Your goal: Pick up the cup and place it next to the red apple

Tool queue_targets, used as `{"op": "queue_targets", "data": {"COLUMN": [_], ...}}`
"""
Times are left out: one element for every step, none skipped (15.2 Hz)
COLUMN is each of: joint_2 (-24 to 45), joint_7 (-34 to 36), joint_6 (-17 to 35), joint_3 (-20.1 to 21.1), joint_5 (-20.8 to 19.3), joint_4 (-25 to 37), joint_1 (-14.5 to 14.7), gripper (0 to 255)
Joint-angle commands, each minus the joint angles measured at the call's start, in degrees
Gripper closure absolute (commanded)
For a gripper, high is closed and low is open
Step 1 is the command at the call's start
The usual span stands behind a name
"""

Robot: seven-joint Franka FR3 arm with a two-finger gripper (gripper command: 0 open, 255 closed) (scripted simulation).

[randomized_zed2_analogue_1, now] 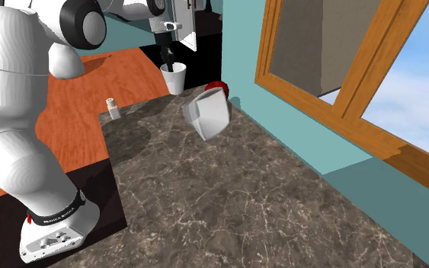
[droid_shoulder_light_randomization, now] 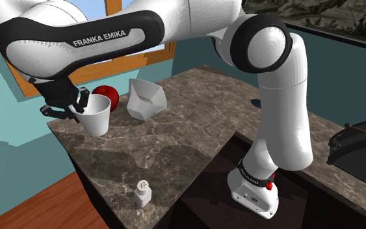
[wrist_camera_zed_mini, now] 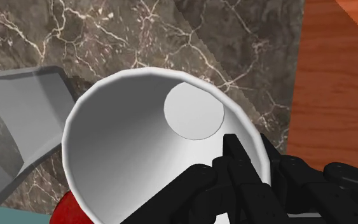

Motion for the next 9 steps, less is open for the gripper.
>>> {"op": "queue_targets", "data": {"joint_2": [0.1, 0.2, 0.4, 0.5, 0.7, 0.9, 1.1, 1.3, 1.5], "joint_7": [0.2, 0.4, 0.5, 0.7, 0.8, 1.0, 1.1, 1.3, 1.4], "joint_6": [1.5, 2.2, 2.9, 3.5, 4.2, 4.8, 5.5, 6.1, 6.7], "joint_3": [-0.1, -0.1, -0.1, -0.2, -0.2, -0.3, -0.3, -0.4, -0.4], "joint_5": [-0.1, -0.2, -0.3, -0.4, -0.4, -0.5, -0.6, -0.7, -0.9], "joint_4": [-1.5, -2.0, -2.6, -3.1, -3.6, -4.1, -4.5, -5.0, -5.4], "joint_1": [-0.2, -0.2, -0.3, -0.3, -0.3, -0.4, -0.4, -0.4, -0.4], "gripper": [255, 255, 255, 255, 255, 255, 255, 255, 255]}}
